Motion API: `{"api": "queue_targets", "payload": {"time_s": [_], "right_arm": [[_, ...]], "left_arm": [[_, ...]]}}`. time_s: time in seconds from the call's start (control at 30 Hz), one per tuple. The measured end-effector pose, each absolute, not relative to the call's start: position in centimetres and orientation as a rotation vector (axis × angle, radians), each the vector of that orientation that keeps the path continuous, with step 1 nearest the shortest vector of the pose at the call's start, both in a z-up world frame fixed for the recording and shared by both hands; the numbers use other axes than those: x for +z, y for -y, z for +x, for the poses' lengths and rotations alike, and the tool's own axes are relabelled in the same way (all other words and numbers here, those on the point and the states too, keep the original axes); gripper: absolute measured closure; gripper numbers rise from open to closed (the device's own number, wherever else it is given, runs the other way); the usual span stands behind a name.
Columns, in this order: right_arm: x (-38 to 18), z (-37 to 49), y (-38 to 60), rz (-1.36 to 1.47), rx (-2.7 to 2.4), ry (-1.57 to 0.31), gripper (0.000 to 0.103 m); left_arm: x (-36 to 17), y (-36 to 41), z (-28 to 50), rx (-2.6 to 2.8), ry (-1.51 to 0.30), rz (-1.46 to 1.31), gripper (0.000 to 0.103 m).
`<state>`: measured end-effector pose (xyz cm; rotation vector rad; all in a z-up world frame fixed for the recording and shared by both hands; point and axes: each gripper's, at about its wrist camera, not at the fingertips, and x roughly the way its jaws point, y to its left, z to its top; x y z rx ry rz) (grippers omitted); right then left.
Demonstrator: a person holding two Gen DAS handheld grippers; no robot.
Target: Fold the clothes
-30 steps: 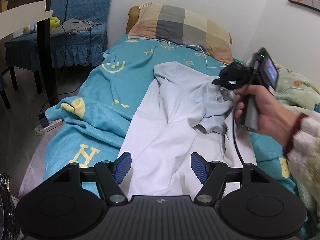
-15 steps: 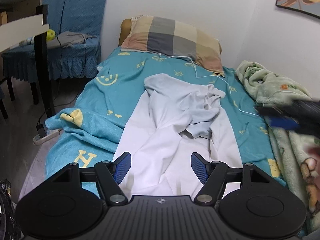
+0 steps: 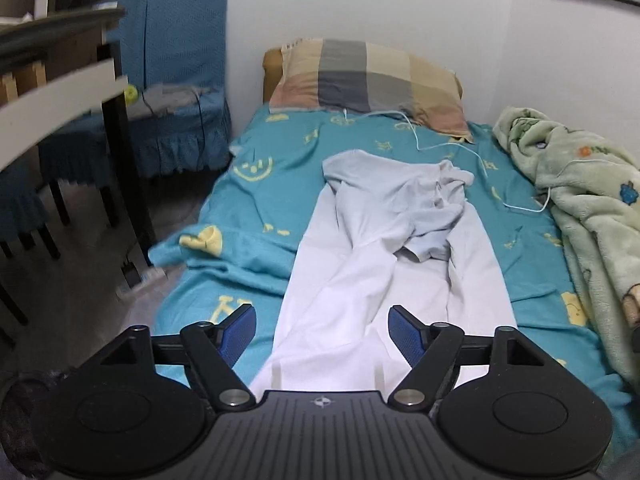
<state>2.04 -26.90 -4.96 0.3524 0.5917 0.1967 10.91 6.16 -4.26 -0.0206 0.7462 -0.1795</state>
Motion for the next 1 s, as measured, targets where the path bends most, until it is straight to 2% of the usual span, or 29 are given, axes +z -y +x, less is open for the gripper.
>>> {"api": "queue_targets", "payload": {"time_s": [0.1,0.3,0.47,0.57,0.6,0.73,0.93,1.0], "right_arm": [[-6.5,2.7,27.1,0.327,0.204,-0.61,0.039],[-8.4,4.9,28.9,0.494,0.251,-0.678,0.039],[-8.8,5.3,28.2,0.477,0.276,-0.708,0.039],[-8.7,5.2,27.5,0.44,0.3,-0.712,0.032],[-8.8,5.3,27.3,0.434,0.305,-0.716,0.024],[-9.1,5.5,27.1,0.434,0.304,-0.737,0.024],[-9.8,6.3,27.9,0.508,0.274,-0.769,0.024],[-10.0,6.4,27.9,0.518,0.263,-0.776,0.024]], "left_arm": [[-4.1,-7.6,11.2,-0.2,-0.812,-0.024,0.027],[-3.9,-10.6,11.5,-0.295,-0.898,0.046,0.025],[-6.1,-14.2,12.3,-0.351,-0.989,0.032,0.024],[-8.2,-16.1,12.3,-0.402,-1.043,-0.024,0.023],[-8.9,-16.7,12.3,-0.419,-1.061,-0.042,0.023],[-11.6,-18.3,11.9,-0.495,-1.124,-0.08,0.023],[-14.0,-18.7,10.6,-0.586,-1.165,-0.042,0.033],[-14.3,-19.0,10.4,-0.6,-1.169,-0.045,0.046]]}}
